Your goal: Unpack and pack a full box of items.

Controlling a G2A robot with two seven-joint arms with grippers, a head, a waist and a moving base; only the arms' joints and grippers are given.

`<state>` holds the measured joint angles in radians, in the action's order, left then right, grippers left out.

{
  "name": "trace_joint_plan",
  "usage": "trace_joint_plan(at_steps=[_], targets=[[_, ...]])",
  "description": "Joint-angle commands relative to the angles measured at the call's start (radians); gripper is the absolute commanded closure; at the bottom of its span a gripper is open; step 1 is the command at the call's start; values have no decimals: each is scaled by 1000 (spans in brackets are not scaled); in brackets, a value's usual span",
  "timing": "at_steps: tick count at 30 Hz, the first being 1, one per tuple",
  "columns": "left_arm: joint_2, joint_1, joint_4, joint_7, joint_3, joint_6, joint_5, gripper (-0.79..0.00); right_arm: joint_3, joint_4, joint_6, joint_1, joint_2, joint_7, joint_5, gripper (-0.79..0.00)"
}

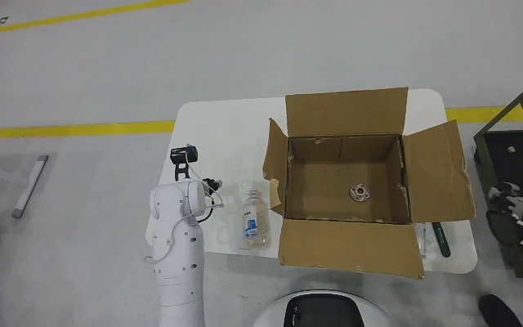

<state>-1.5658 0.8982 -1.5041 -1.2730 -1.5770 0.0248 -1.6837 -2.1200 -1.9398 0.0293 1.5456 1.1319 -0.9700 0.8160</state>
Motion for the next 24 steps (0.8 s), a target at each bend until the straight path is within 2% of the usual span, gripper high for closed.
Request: trace_joint_plan(at_steps=[1, 6, 14, 20, 24], targets=[[0, 0, 0, 0, 0, 0, 0, -785, -31, -24, -27, -25, -2, 20, -30, 0], [0, 0, 0, 0, 0, 0, 0, -785, -66, -144, -54, -63, -10, 41, -67, 0], [0, 0, 0, 0, 0, 0, 0, -785, -62, -280, -64, -98, -18, 1, -255, 0], [0, 0, 0, 0, 0, 0, 0, -785, 61, -343, 2, -124, -32, -76, -320, 0], [0, 0, 0, 0, 0, 0, 0, -785, 203, -363, 63, -135, -44, -150, -258, 0]])
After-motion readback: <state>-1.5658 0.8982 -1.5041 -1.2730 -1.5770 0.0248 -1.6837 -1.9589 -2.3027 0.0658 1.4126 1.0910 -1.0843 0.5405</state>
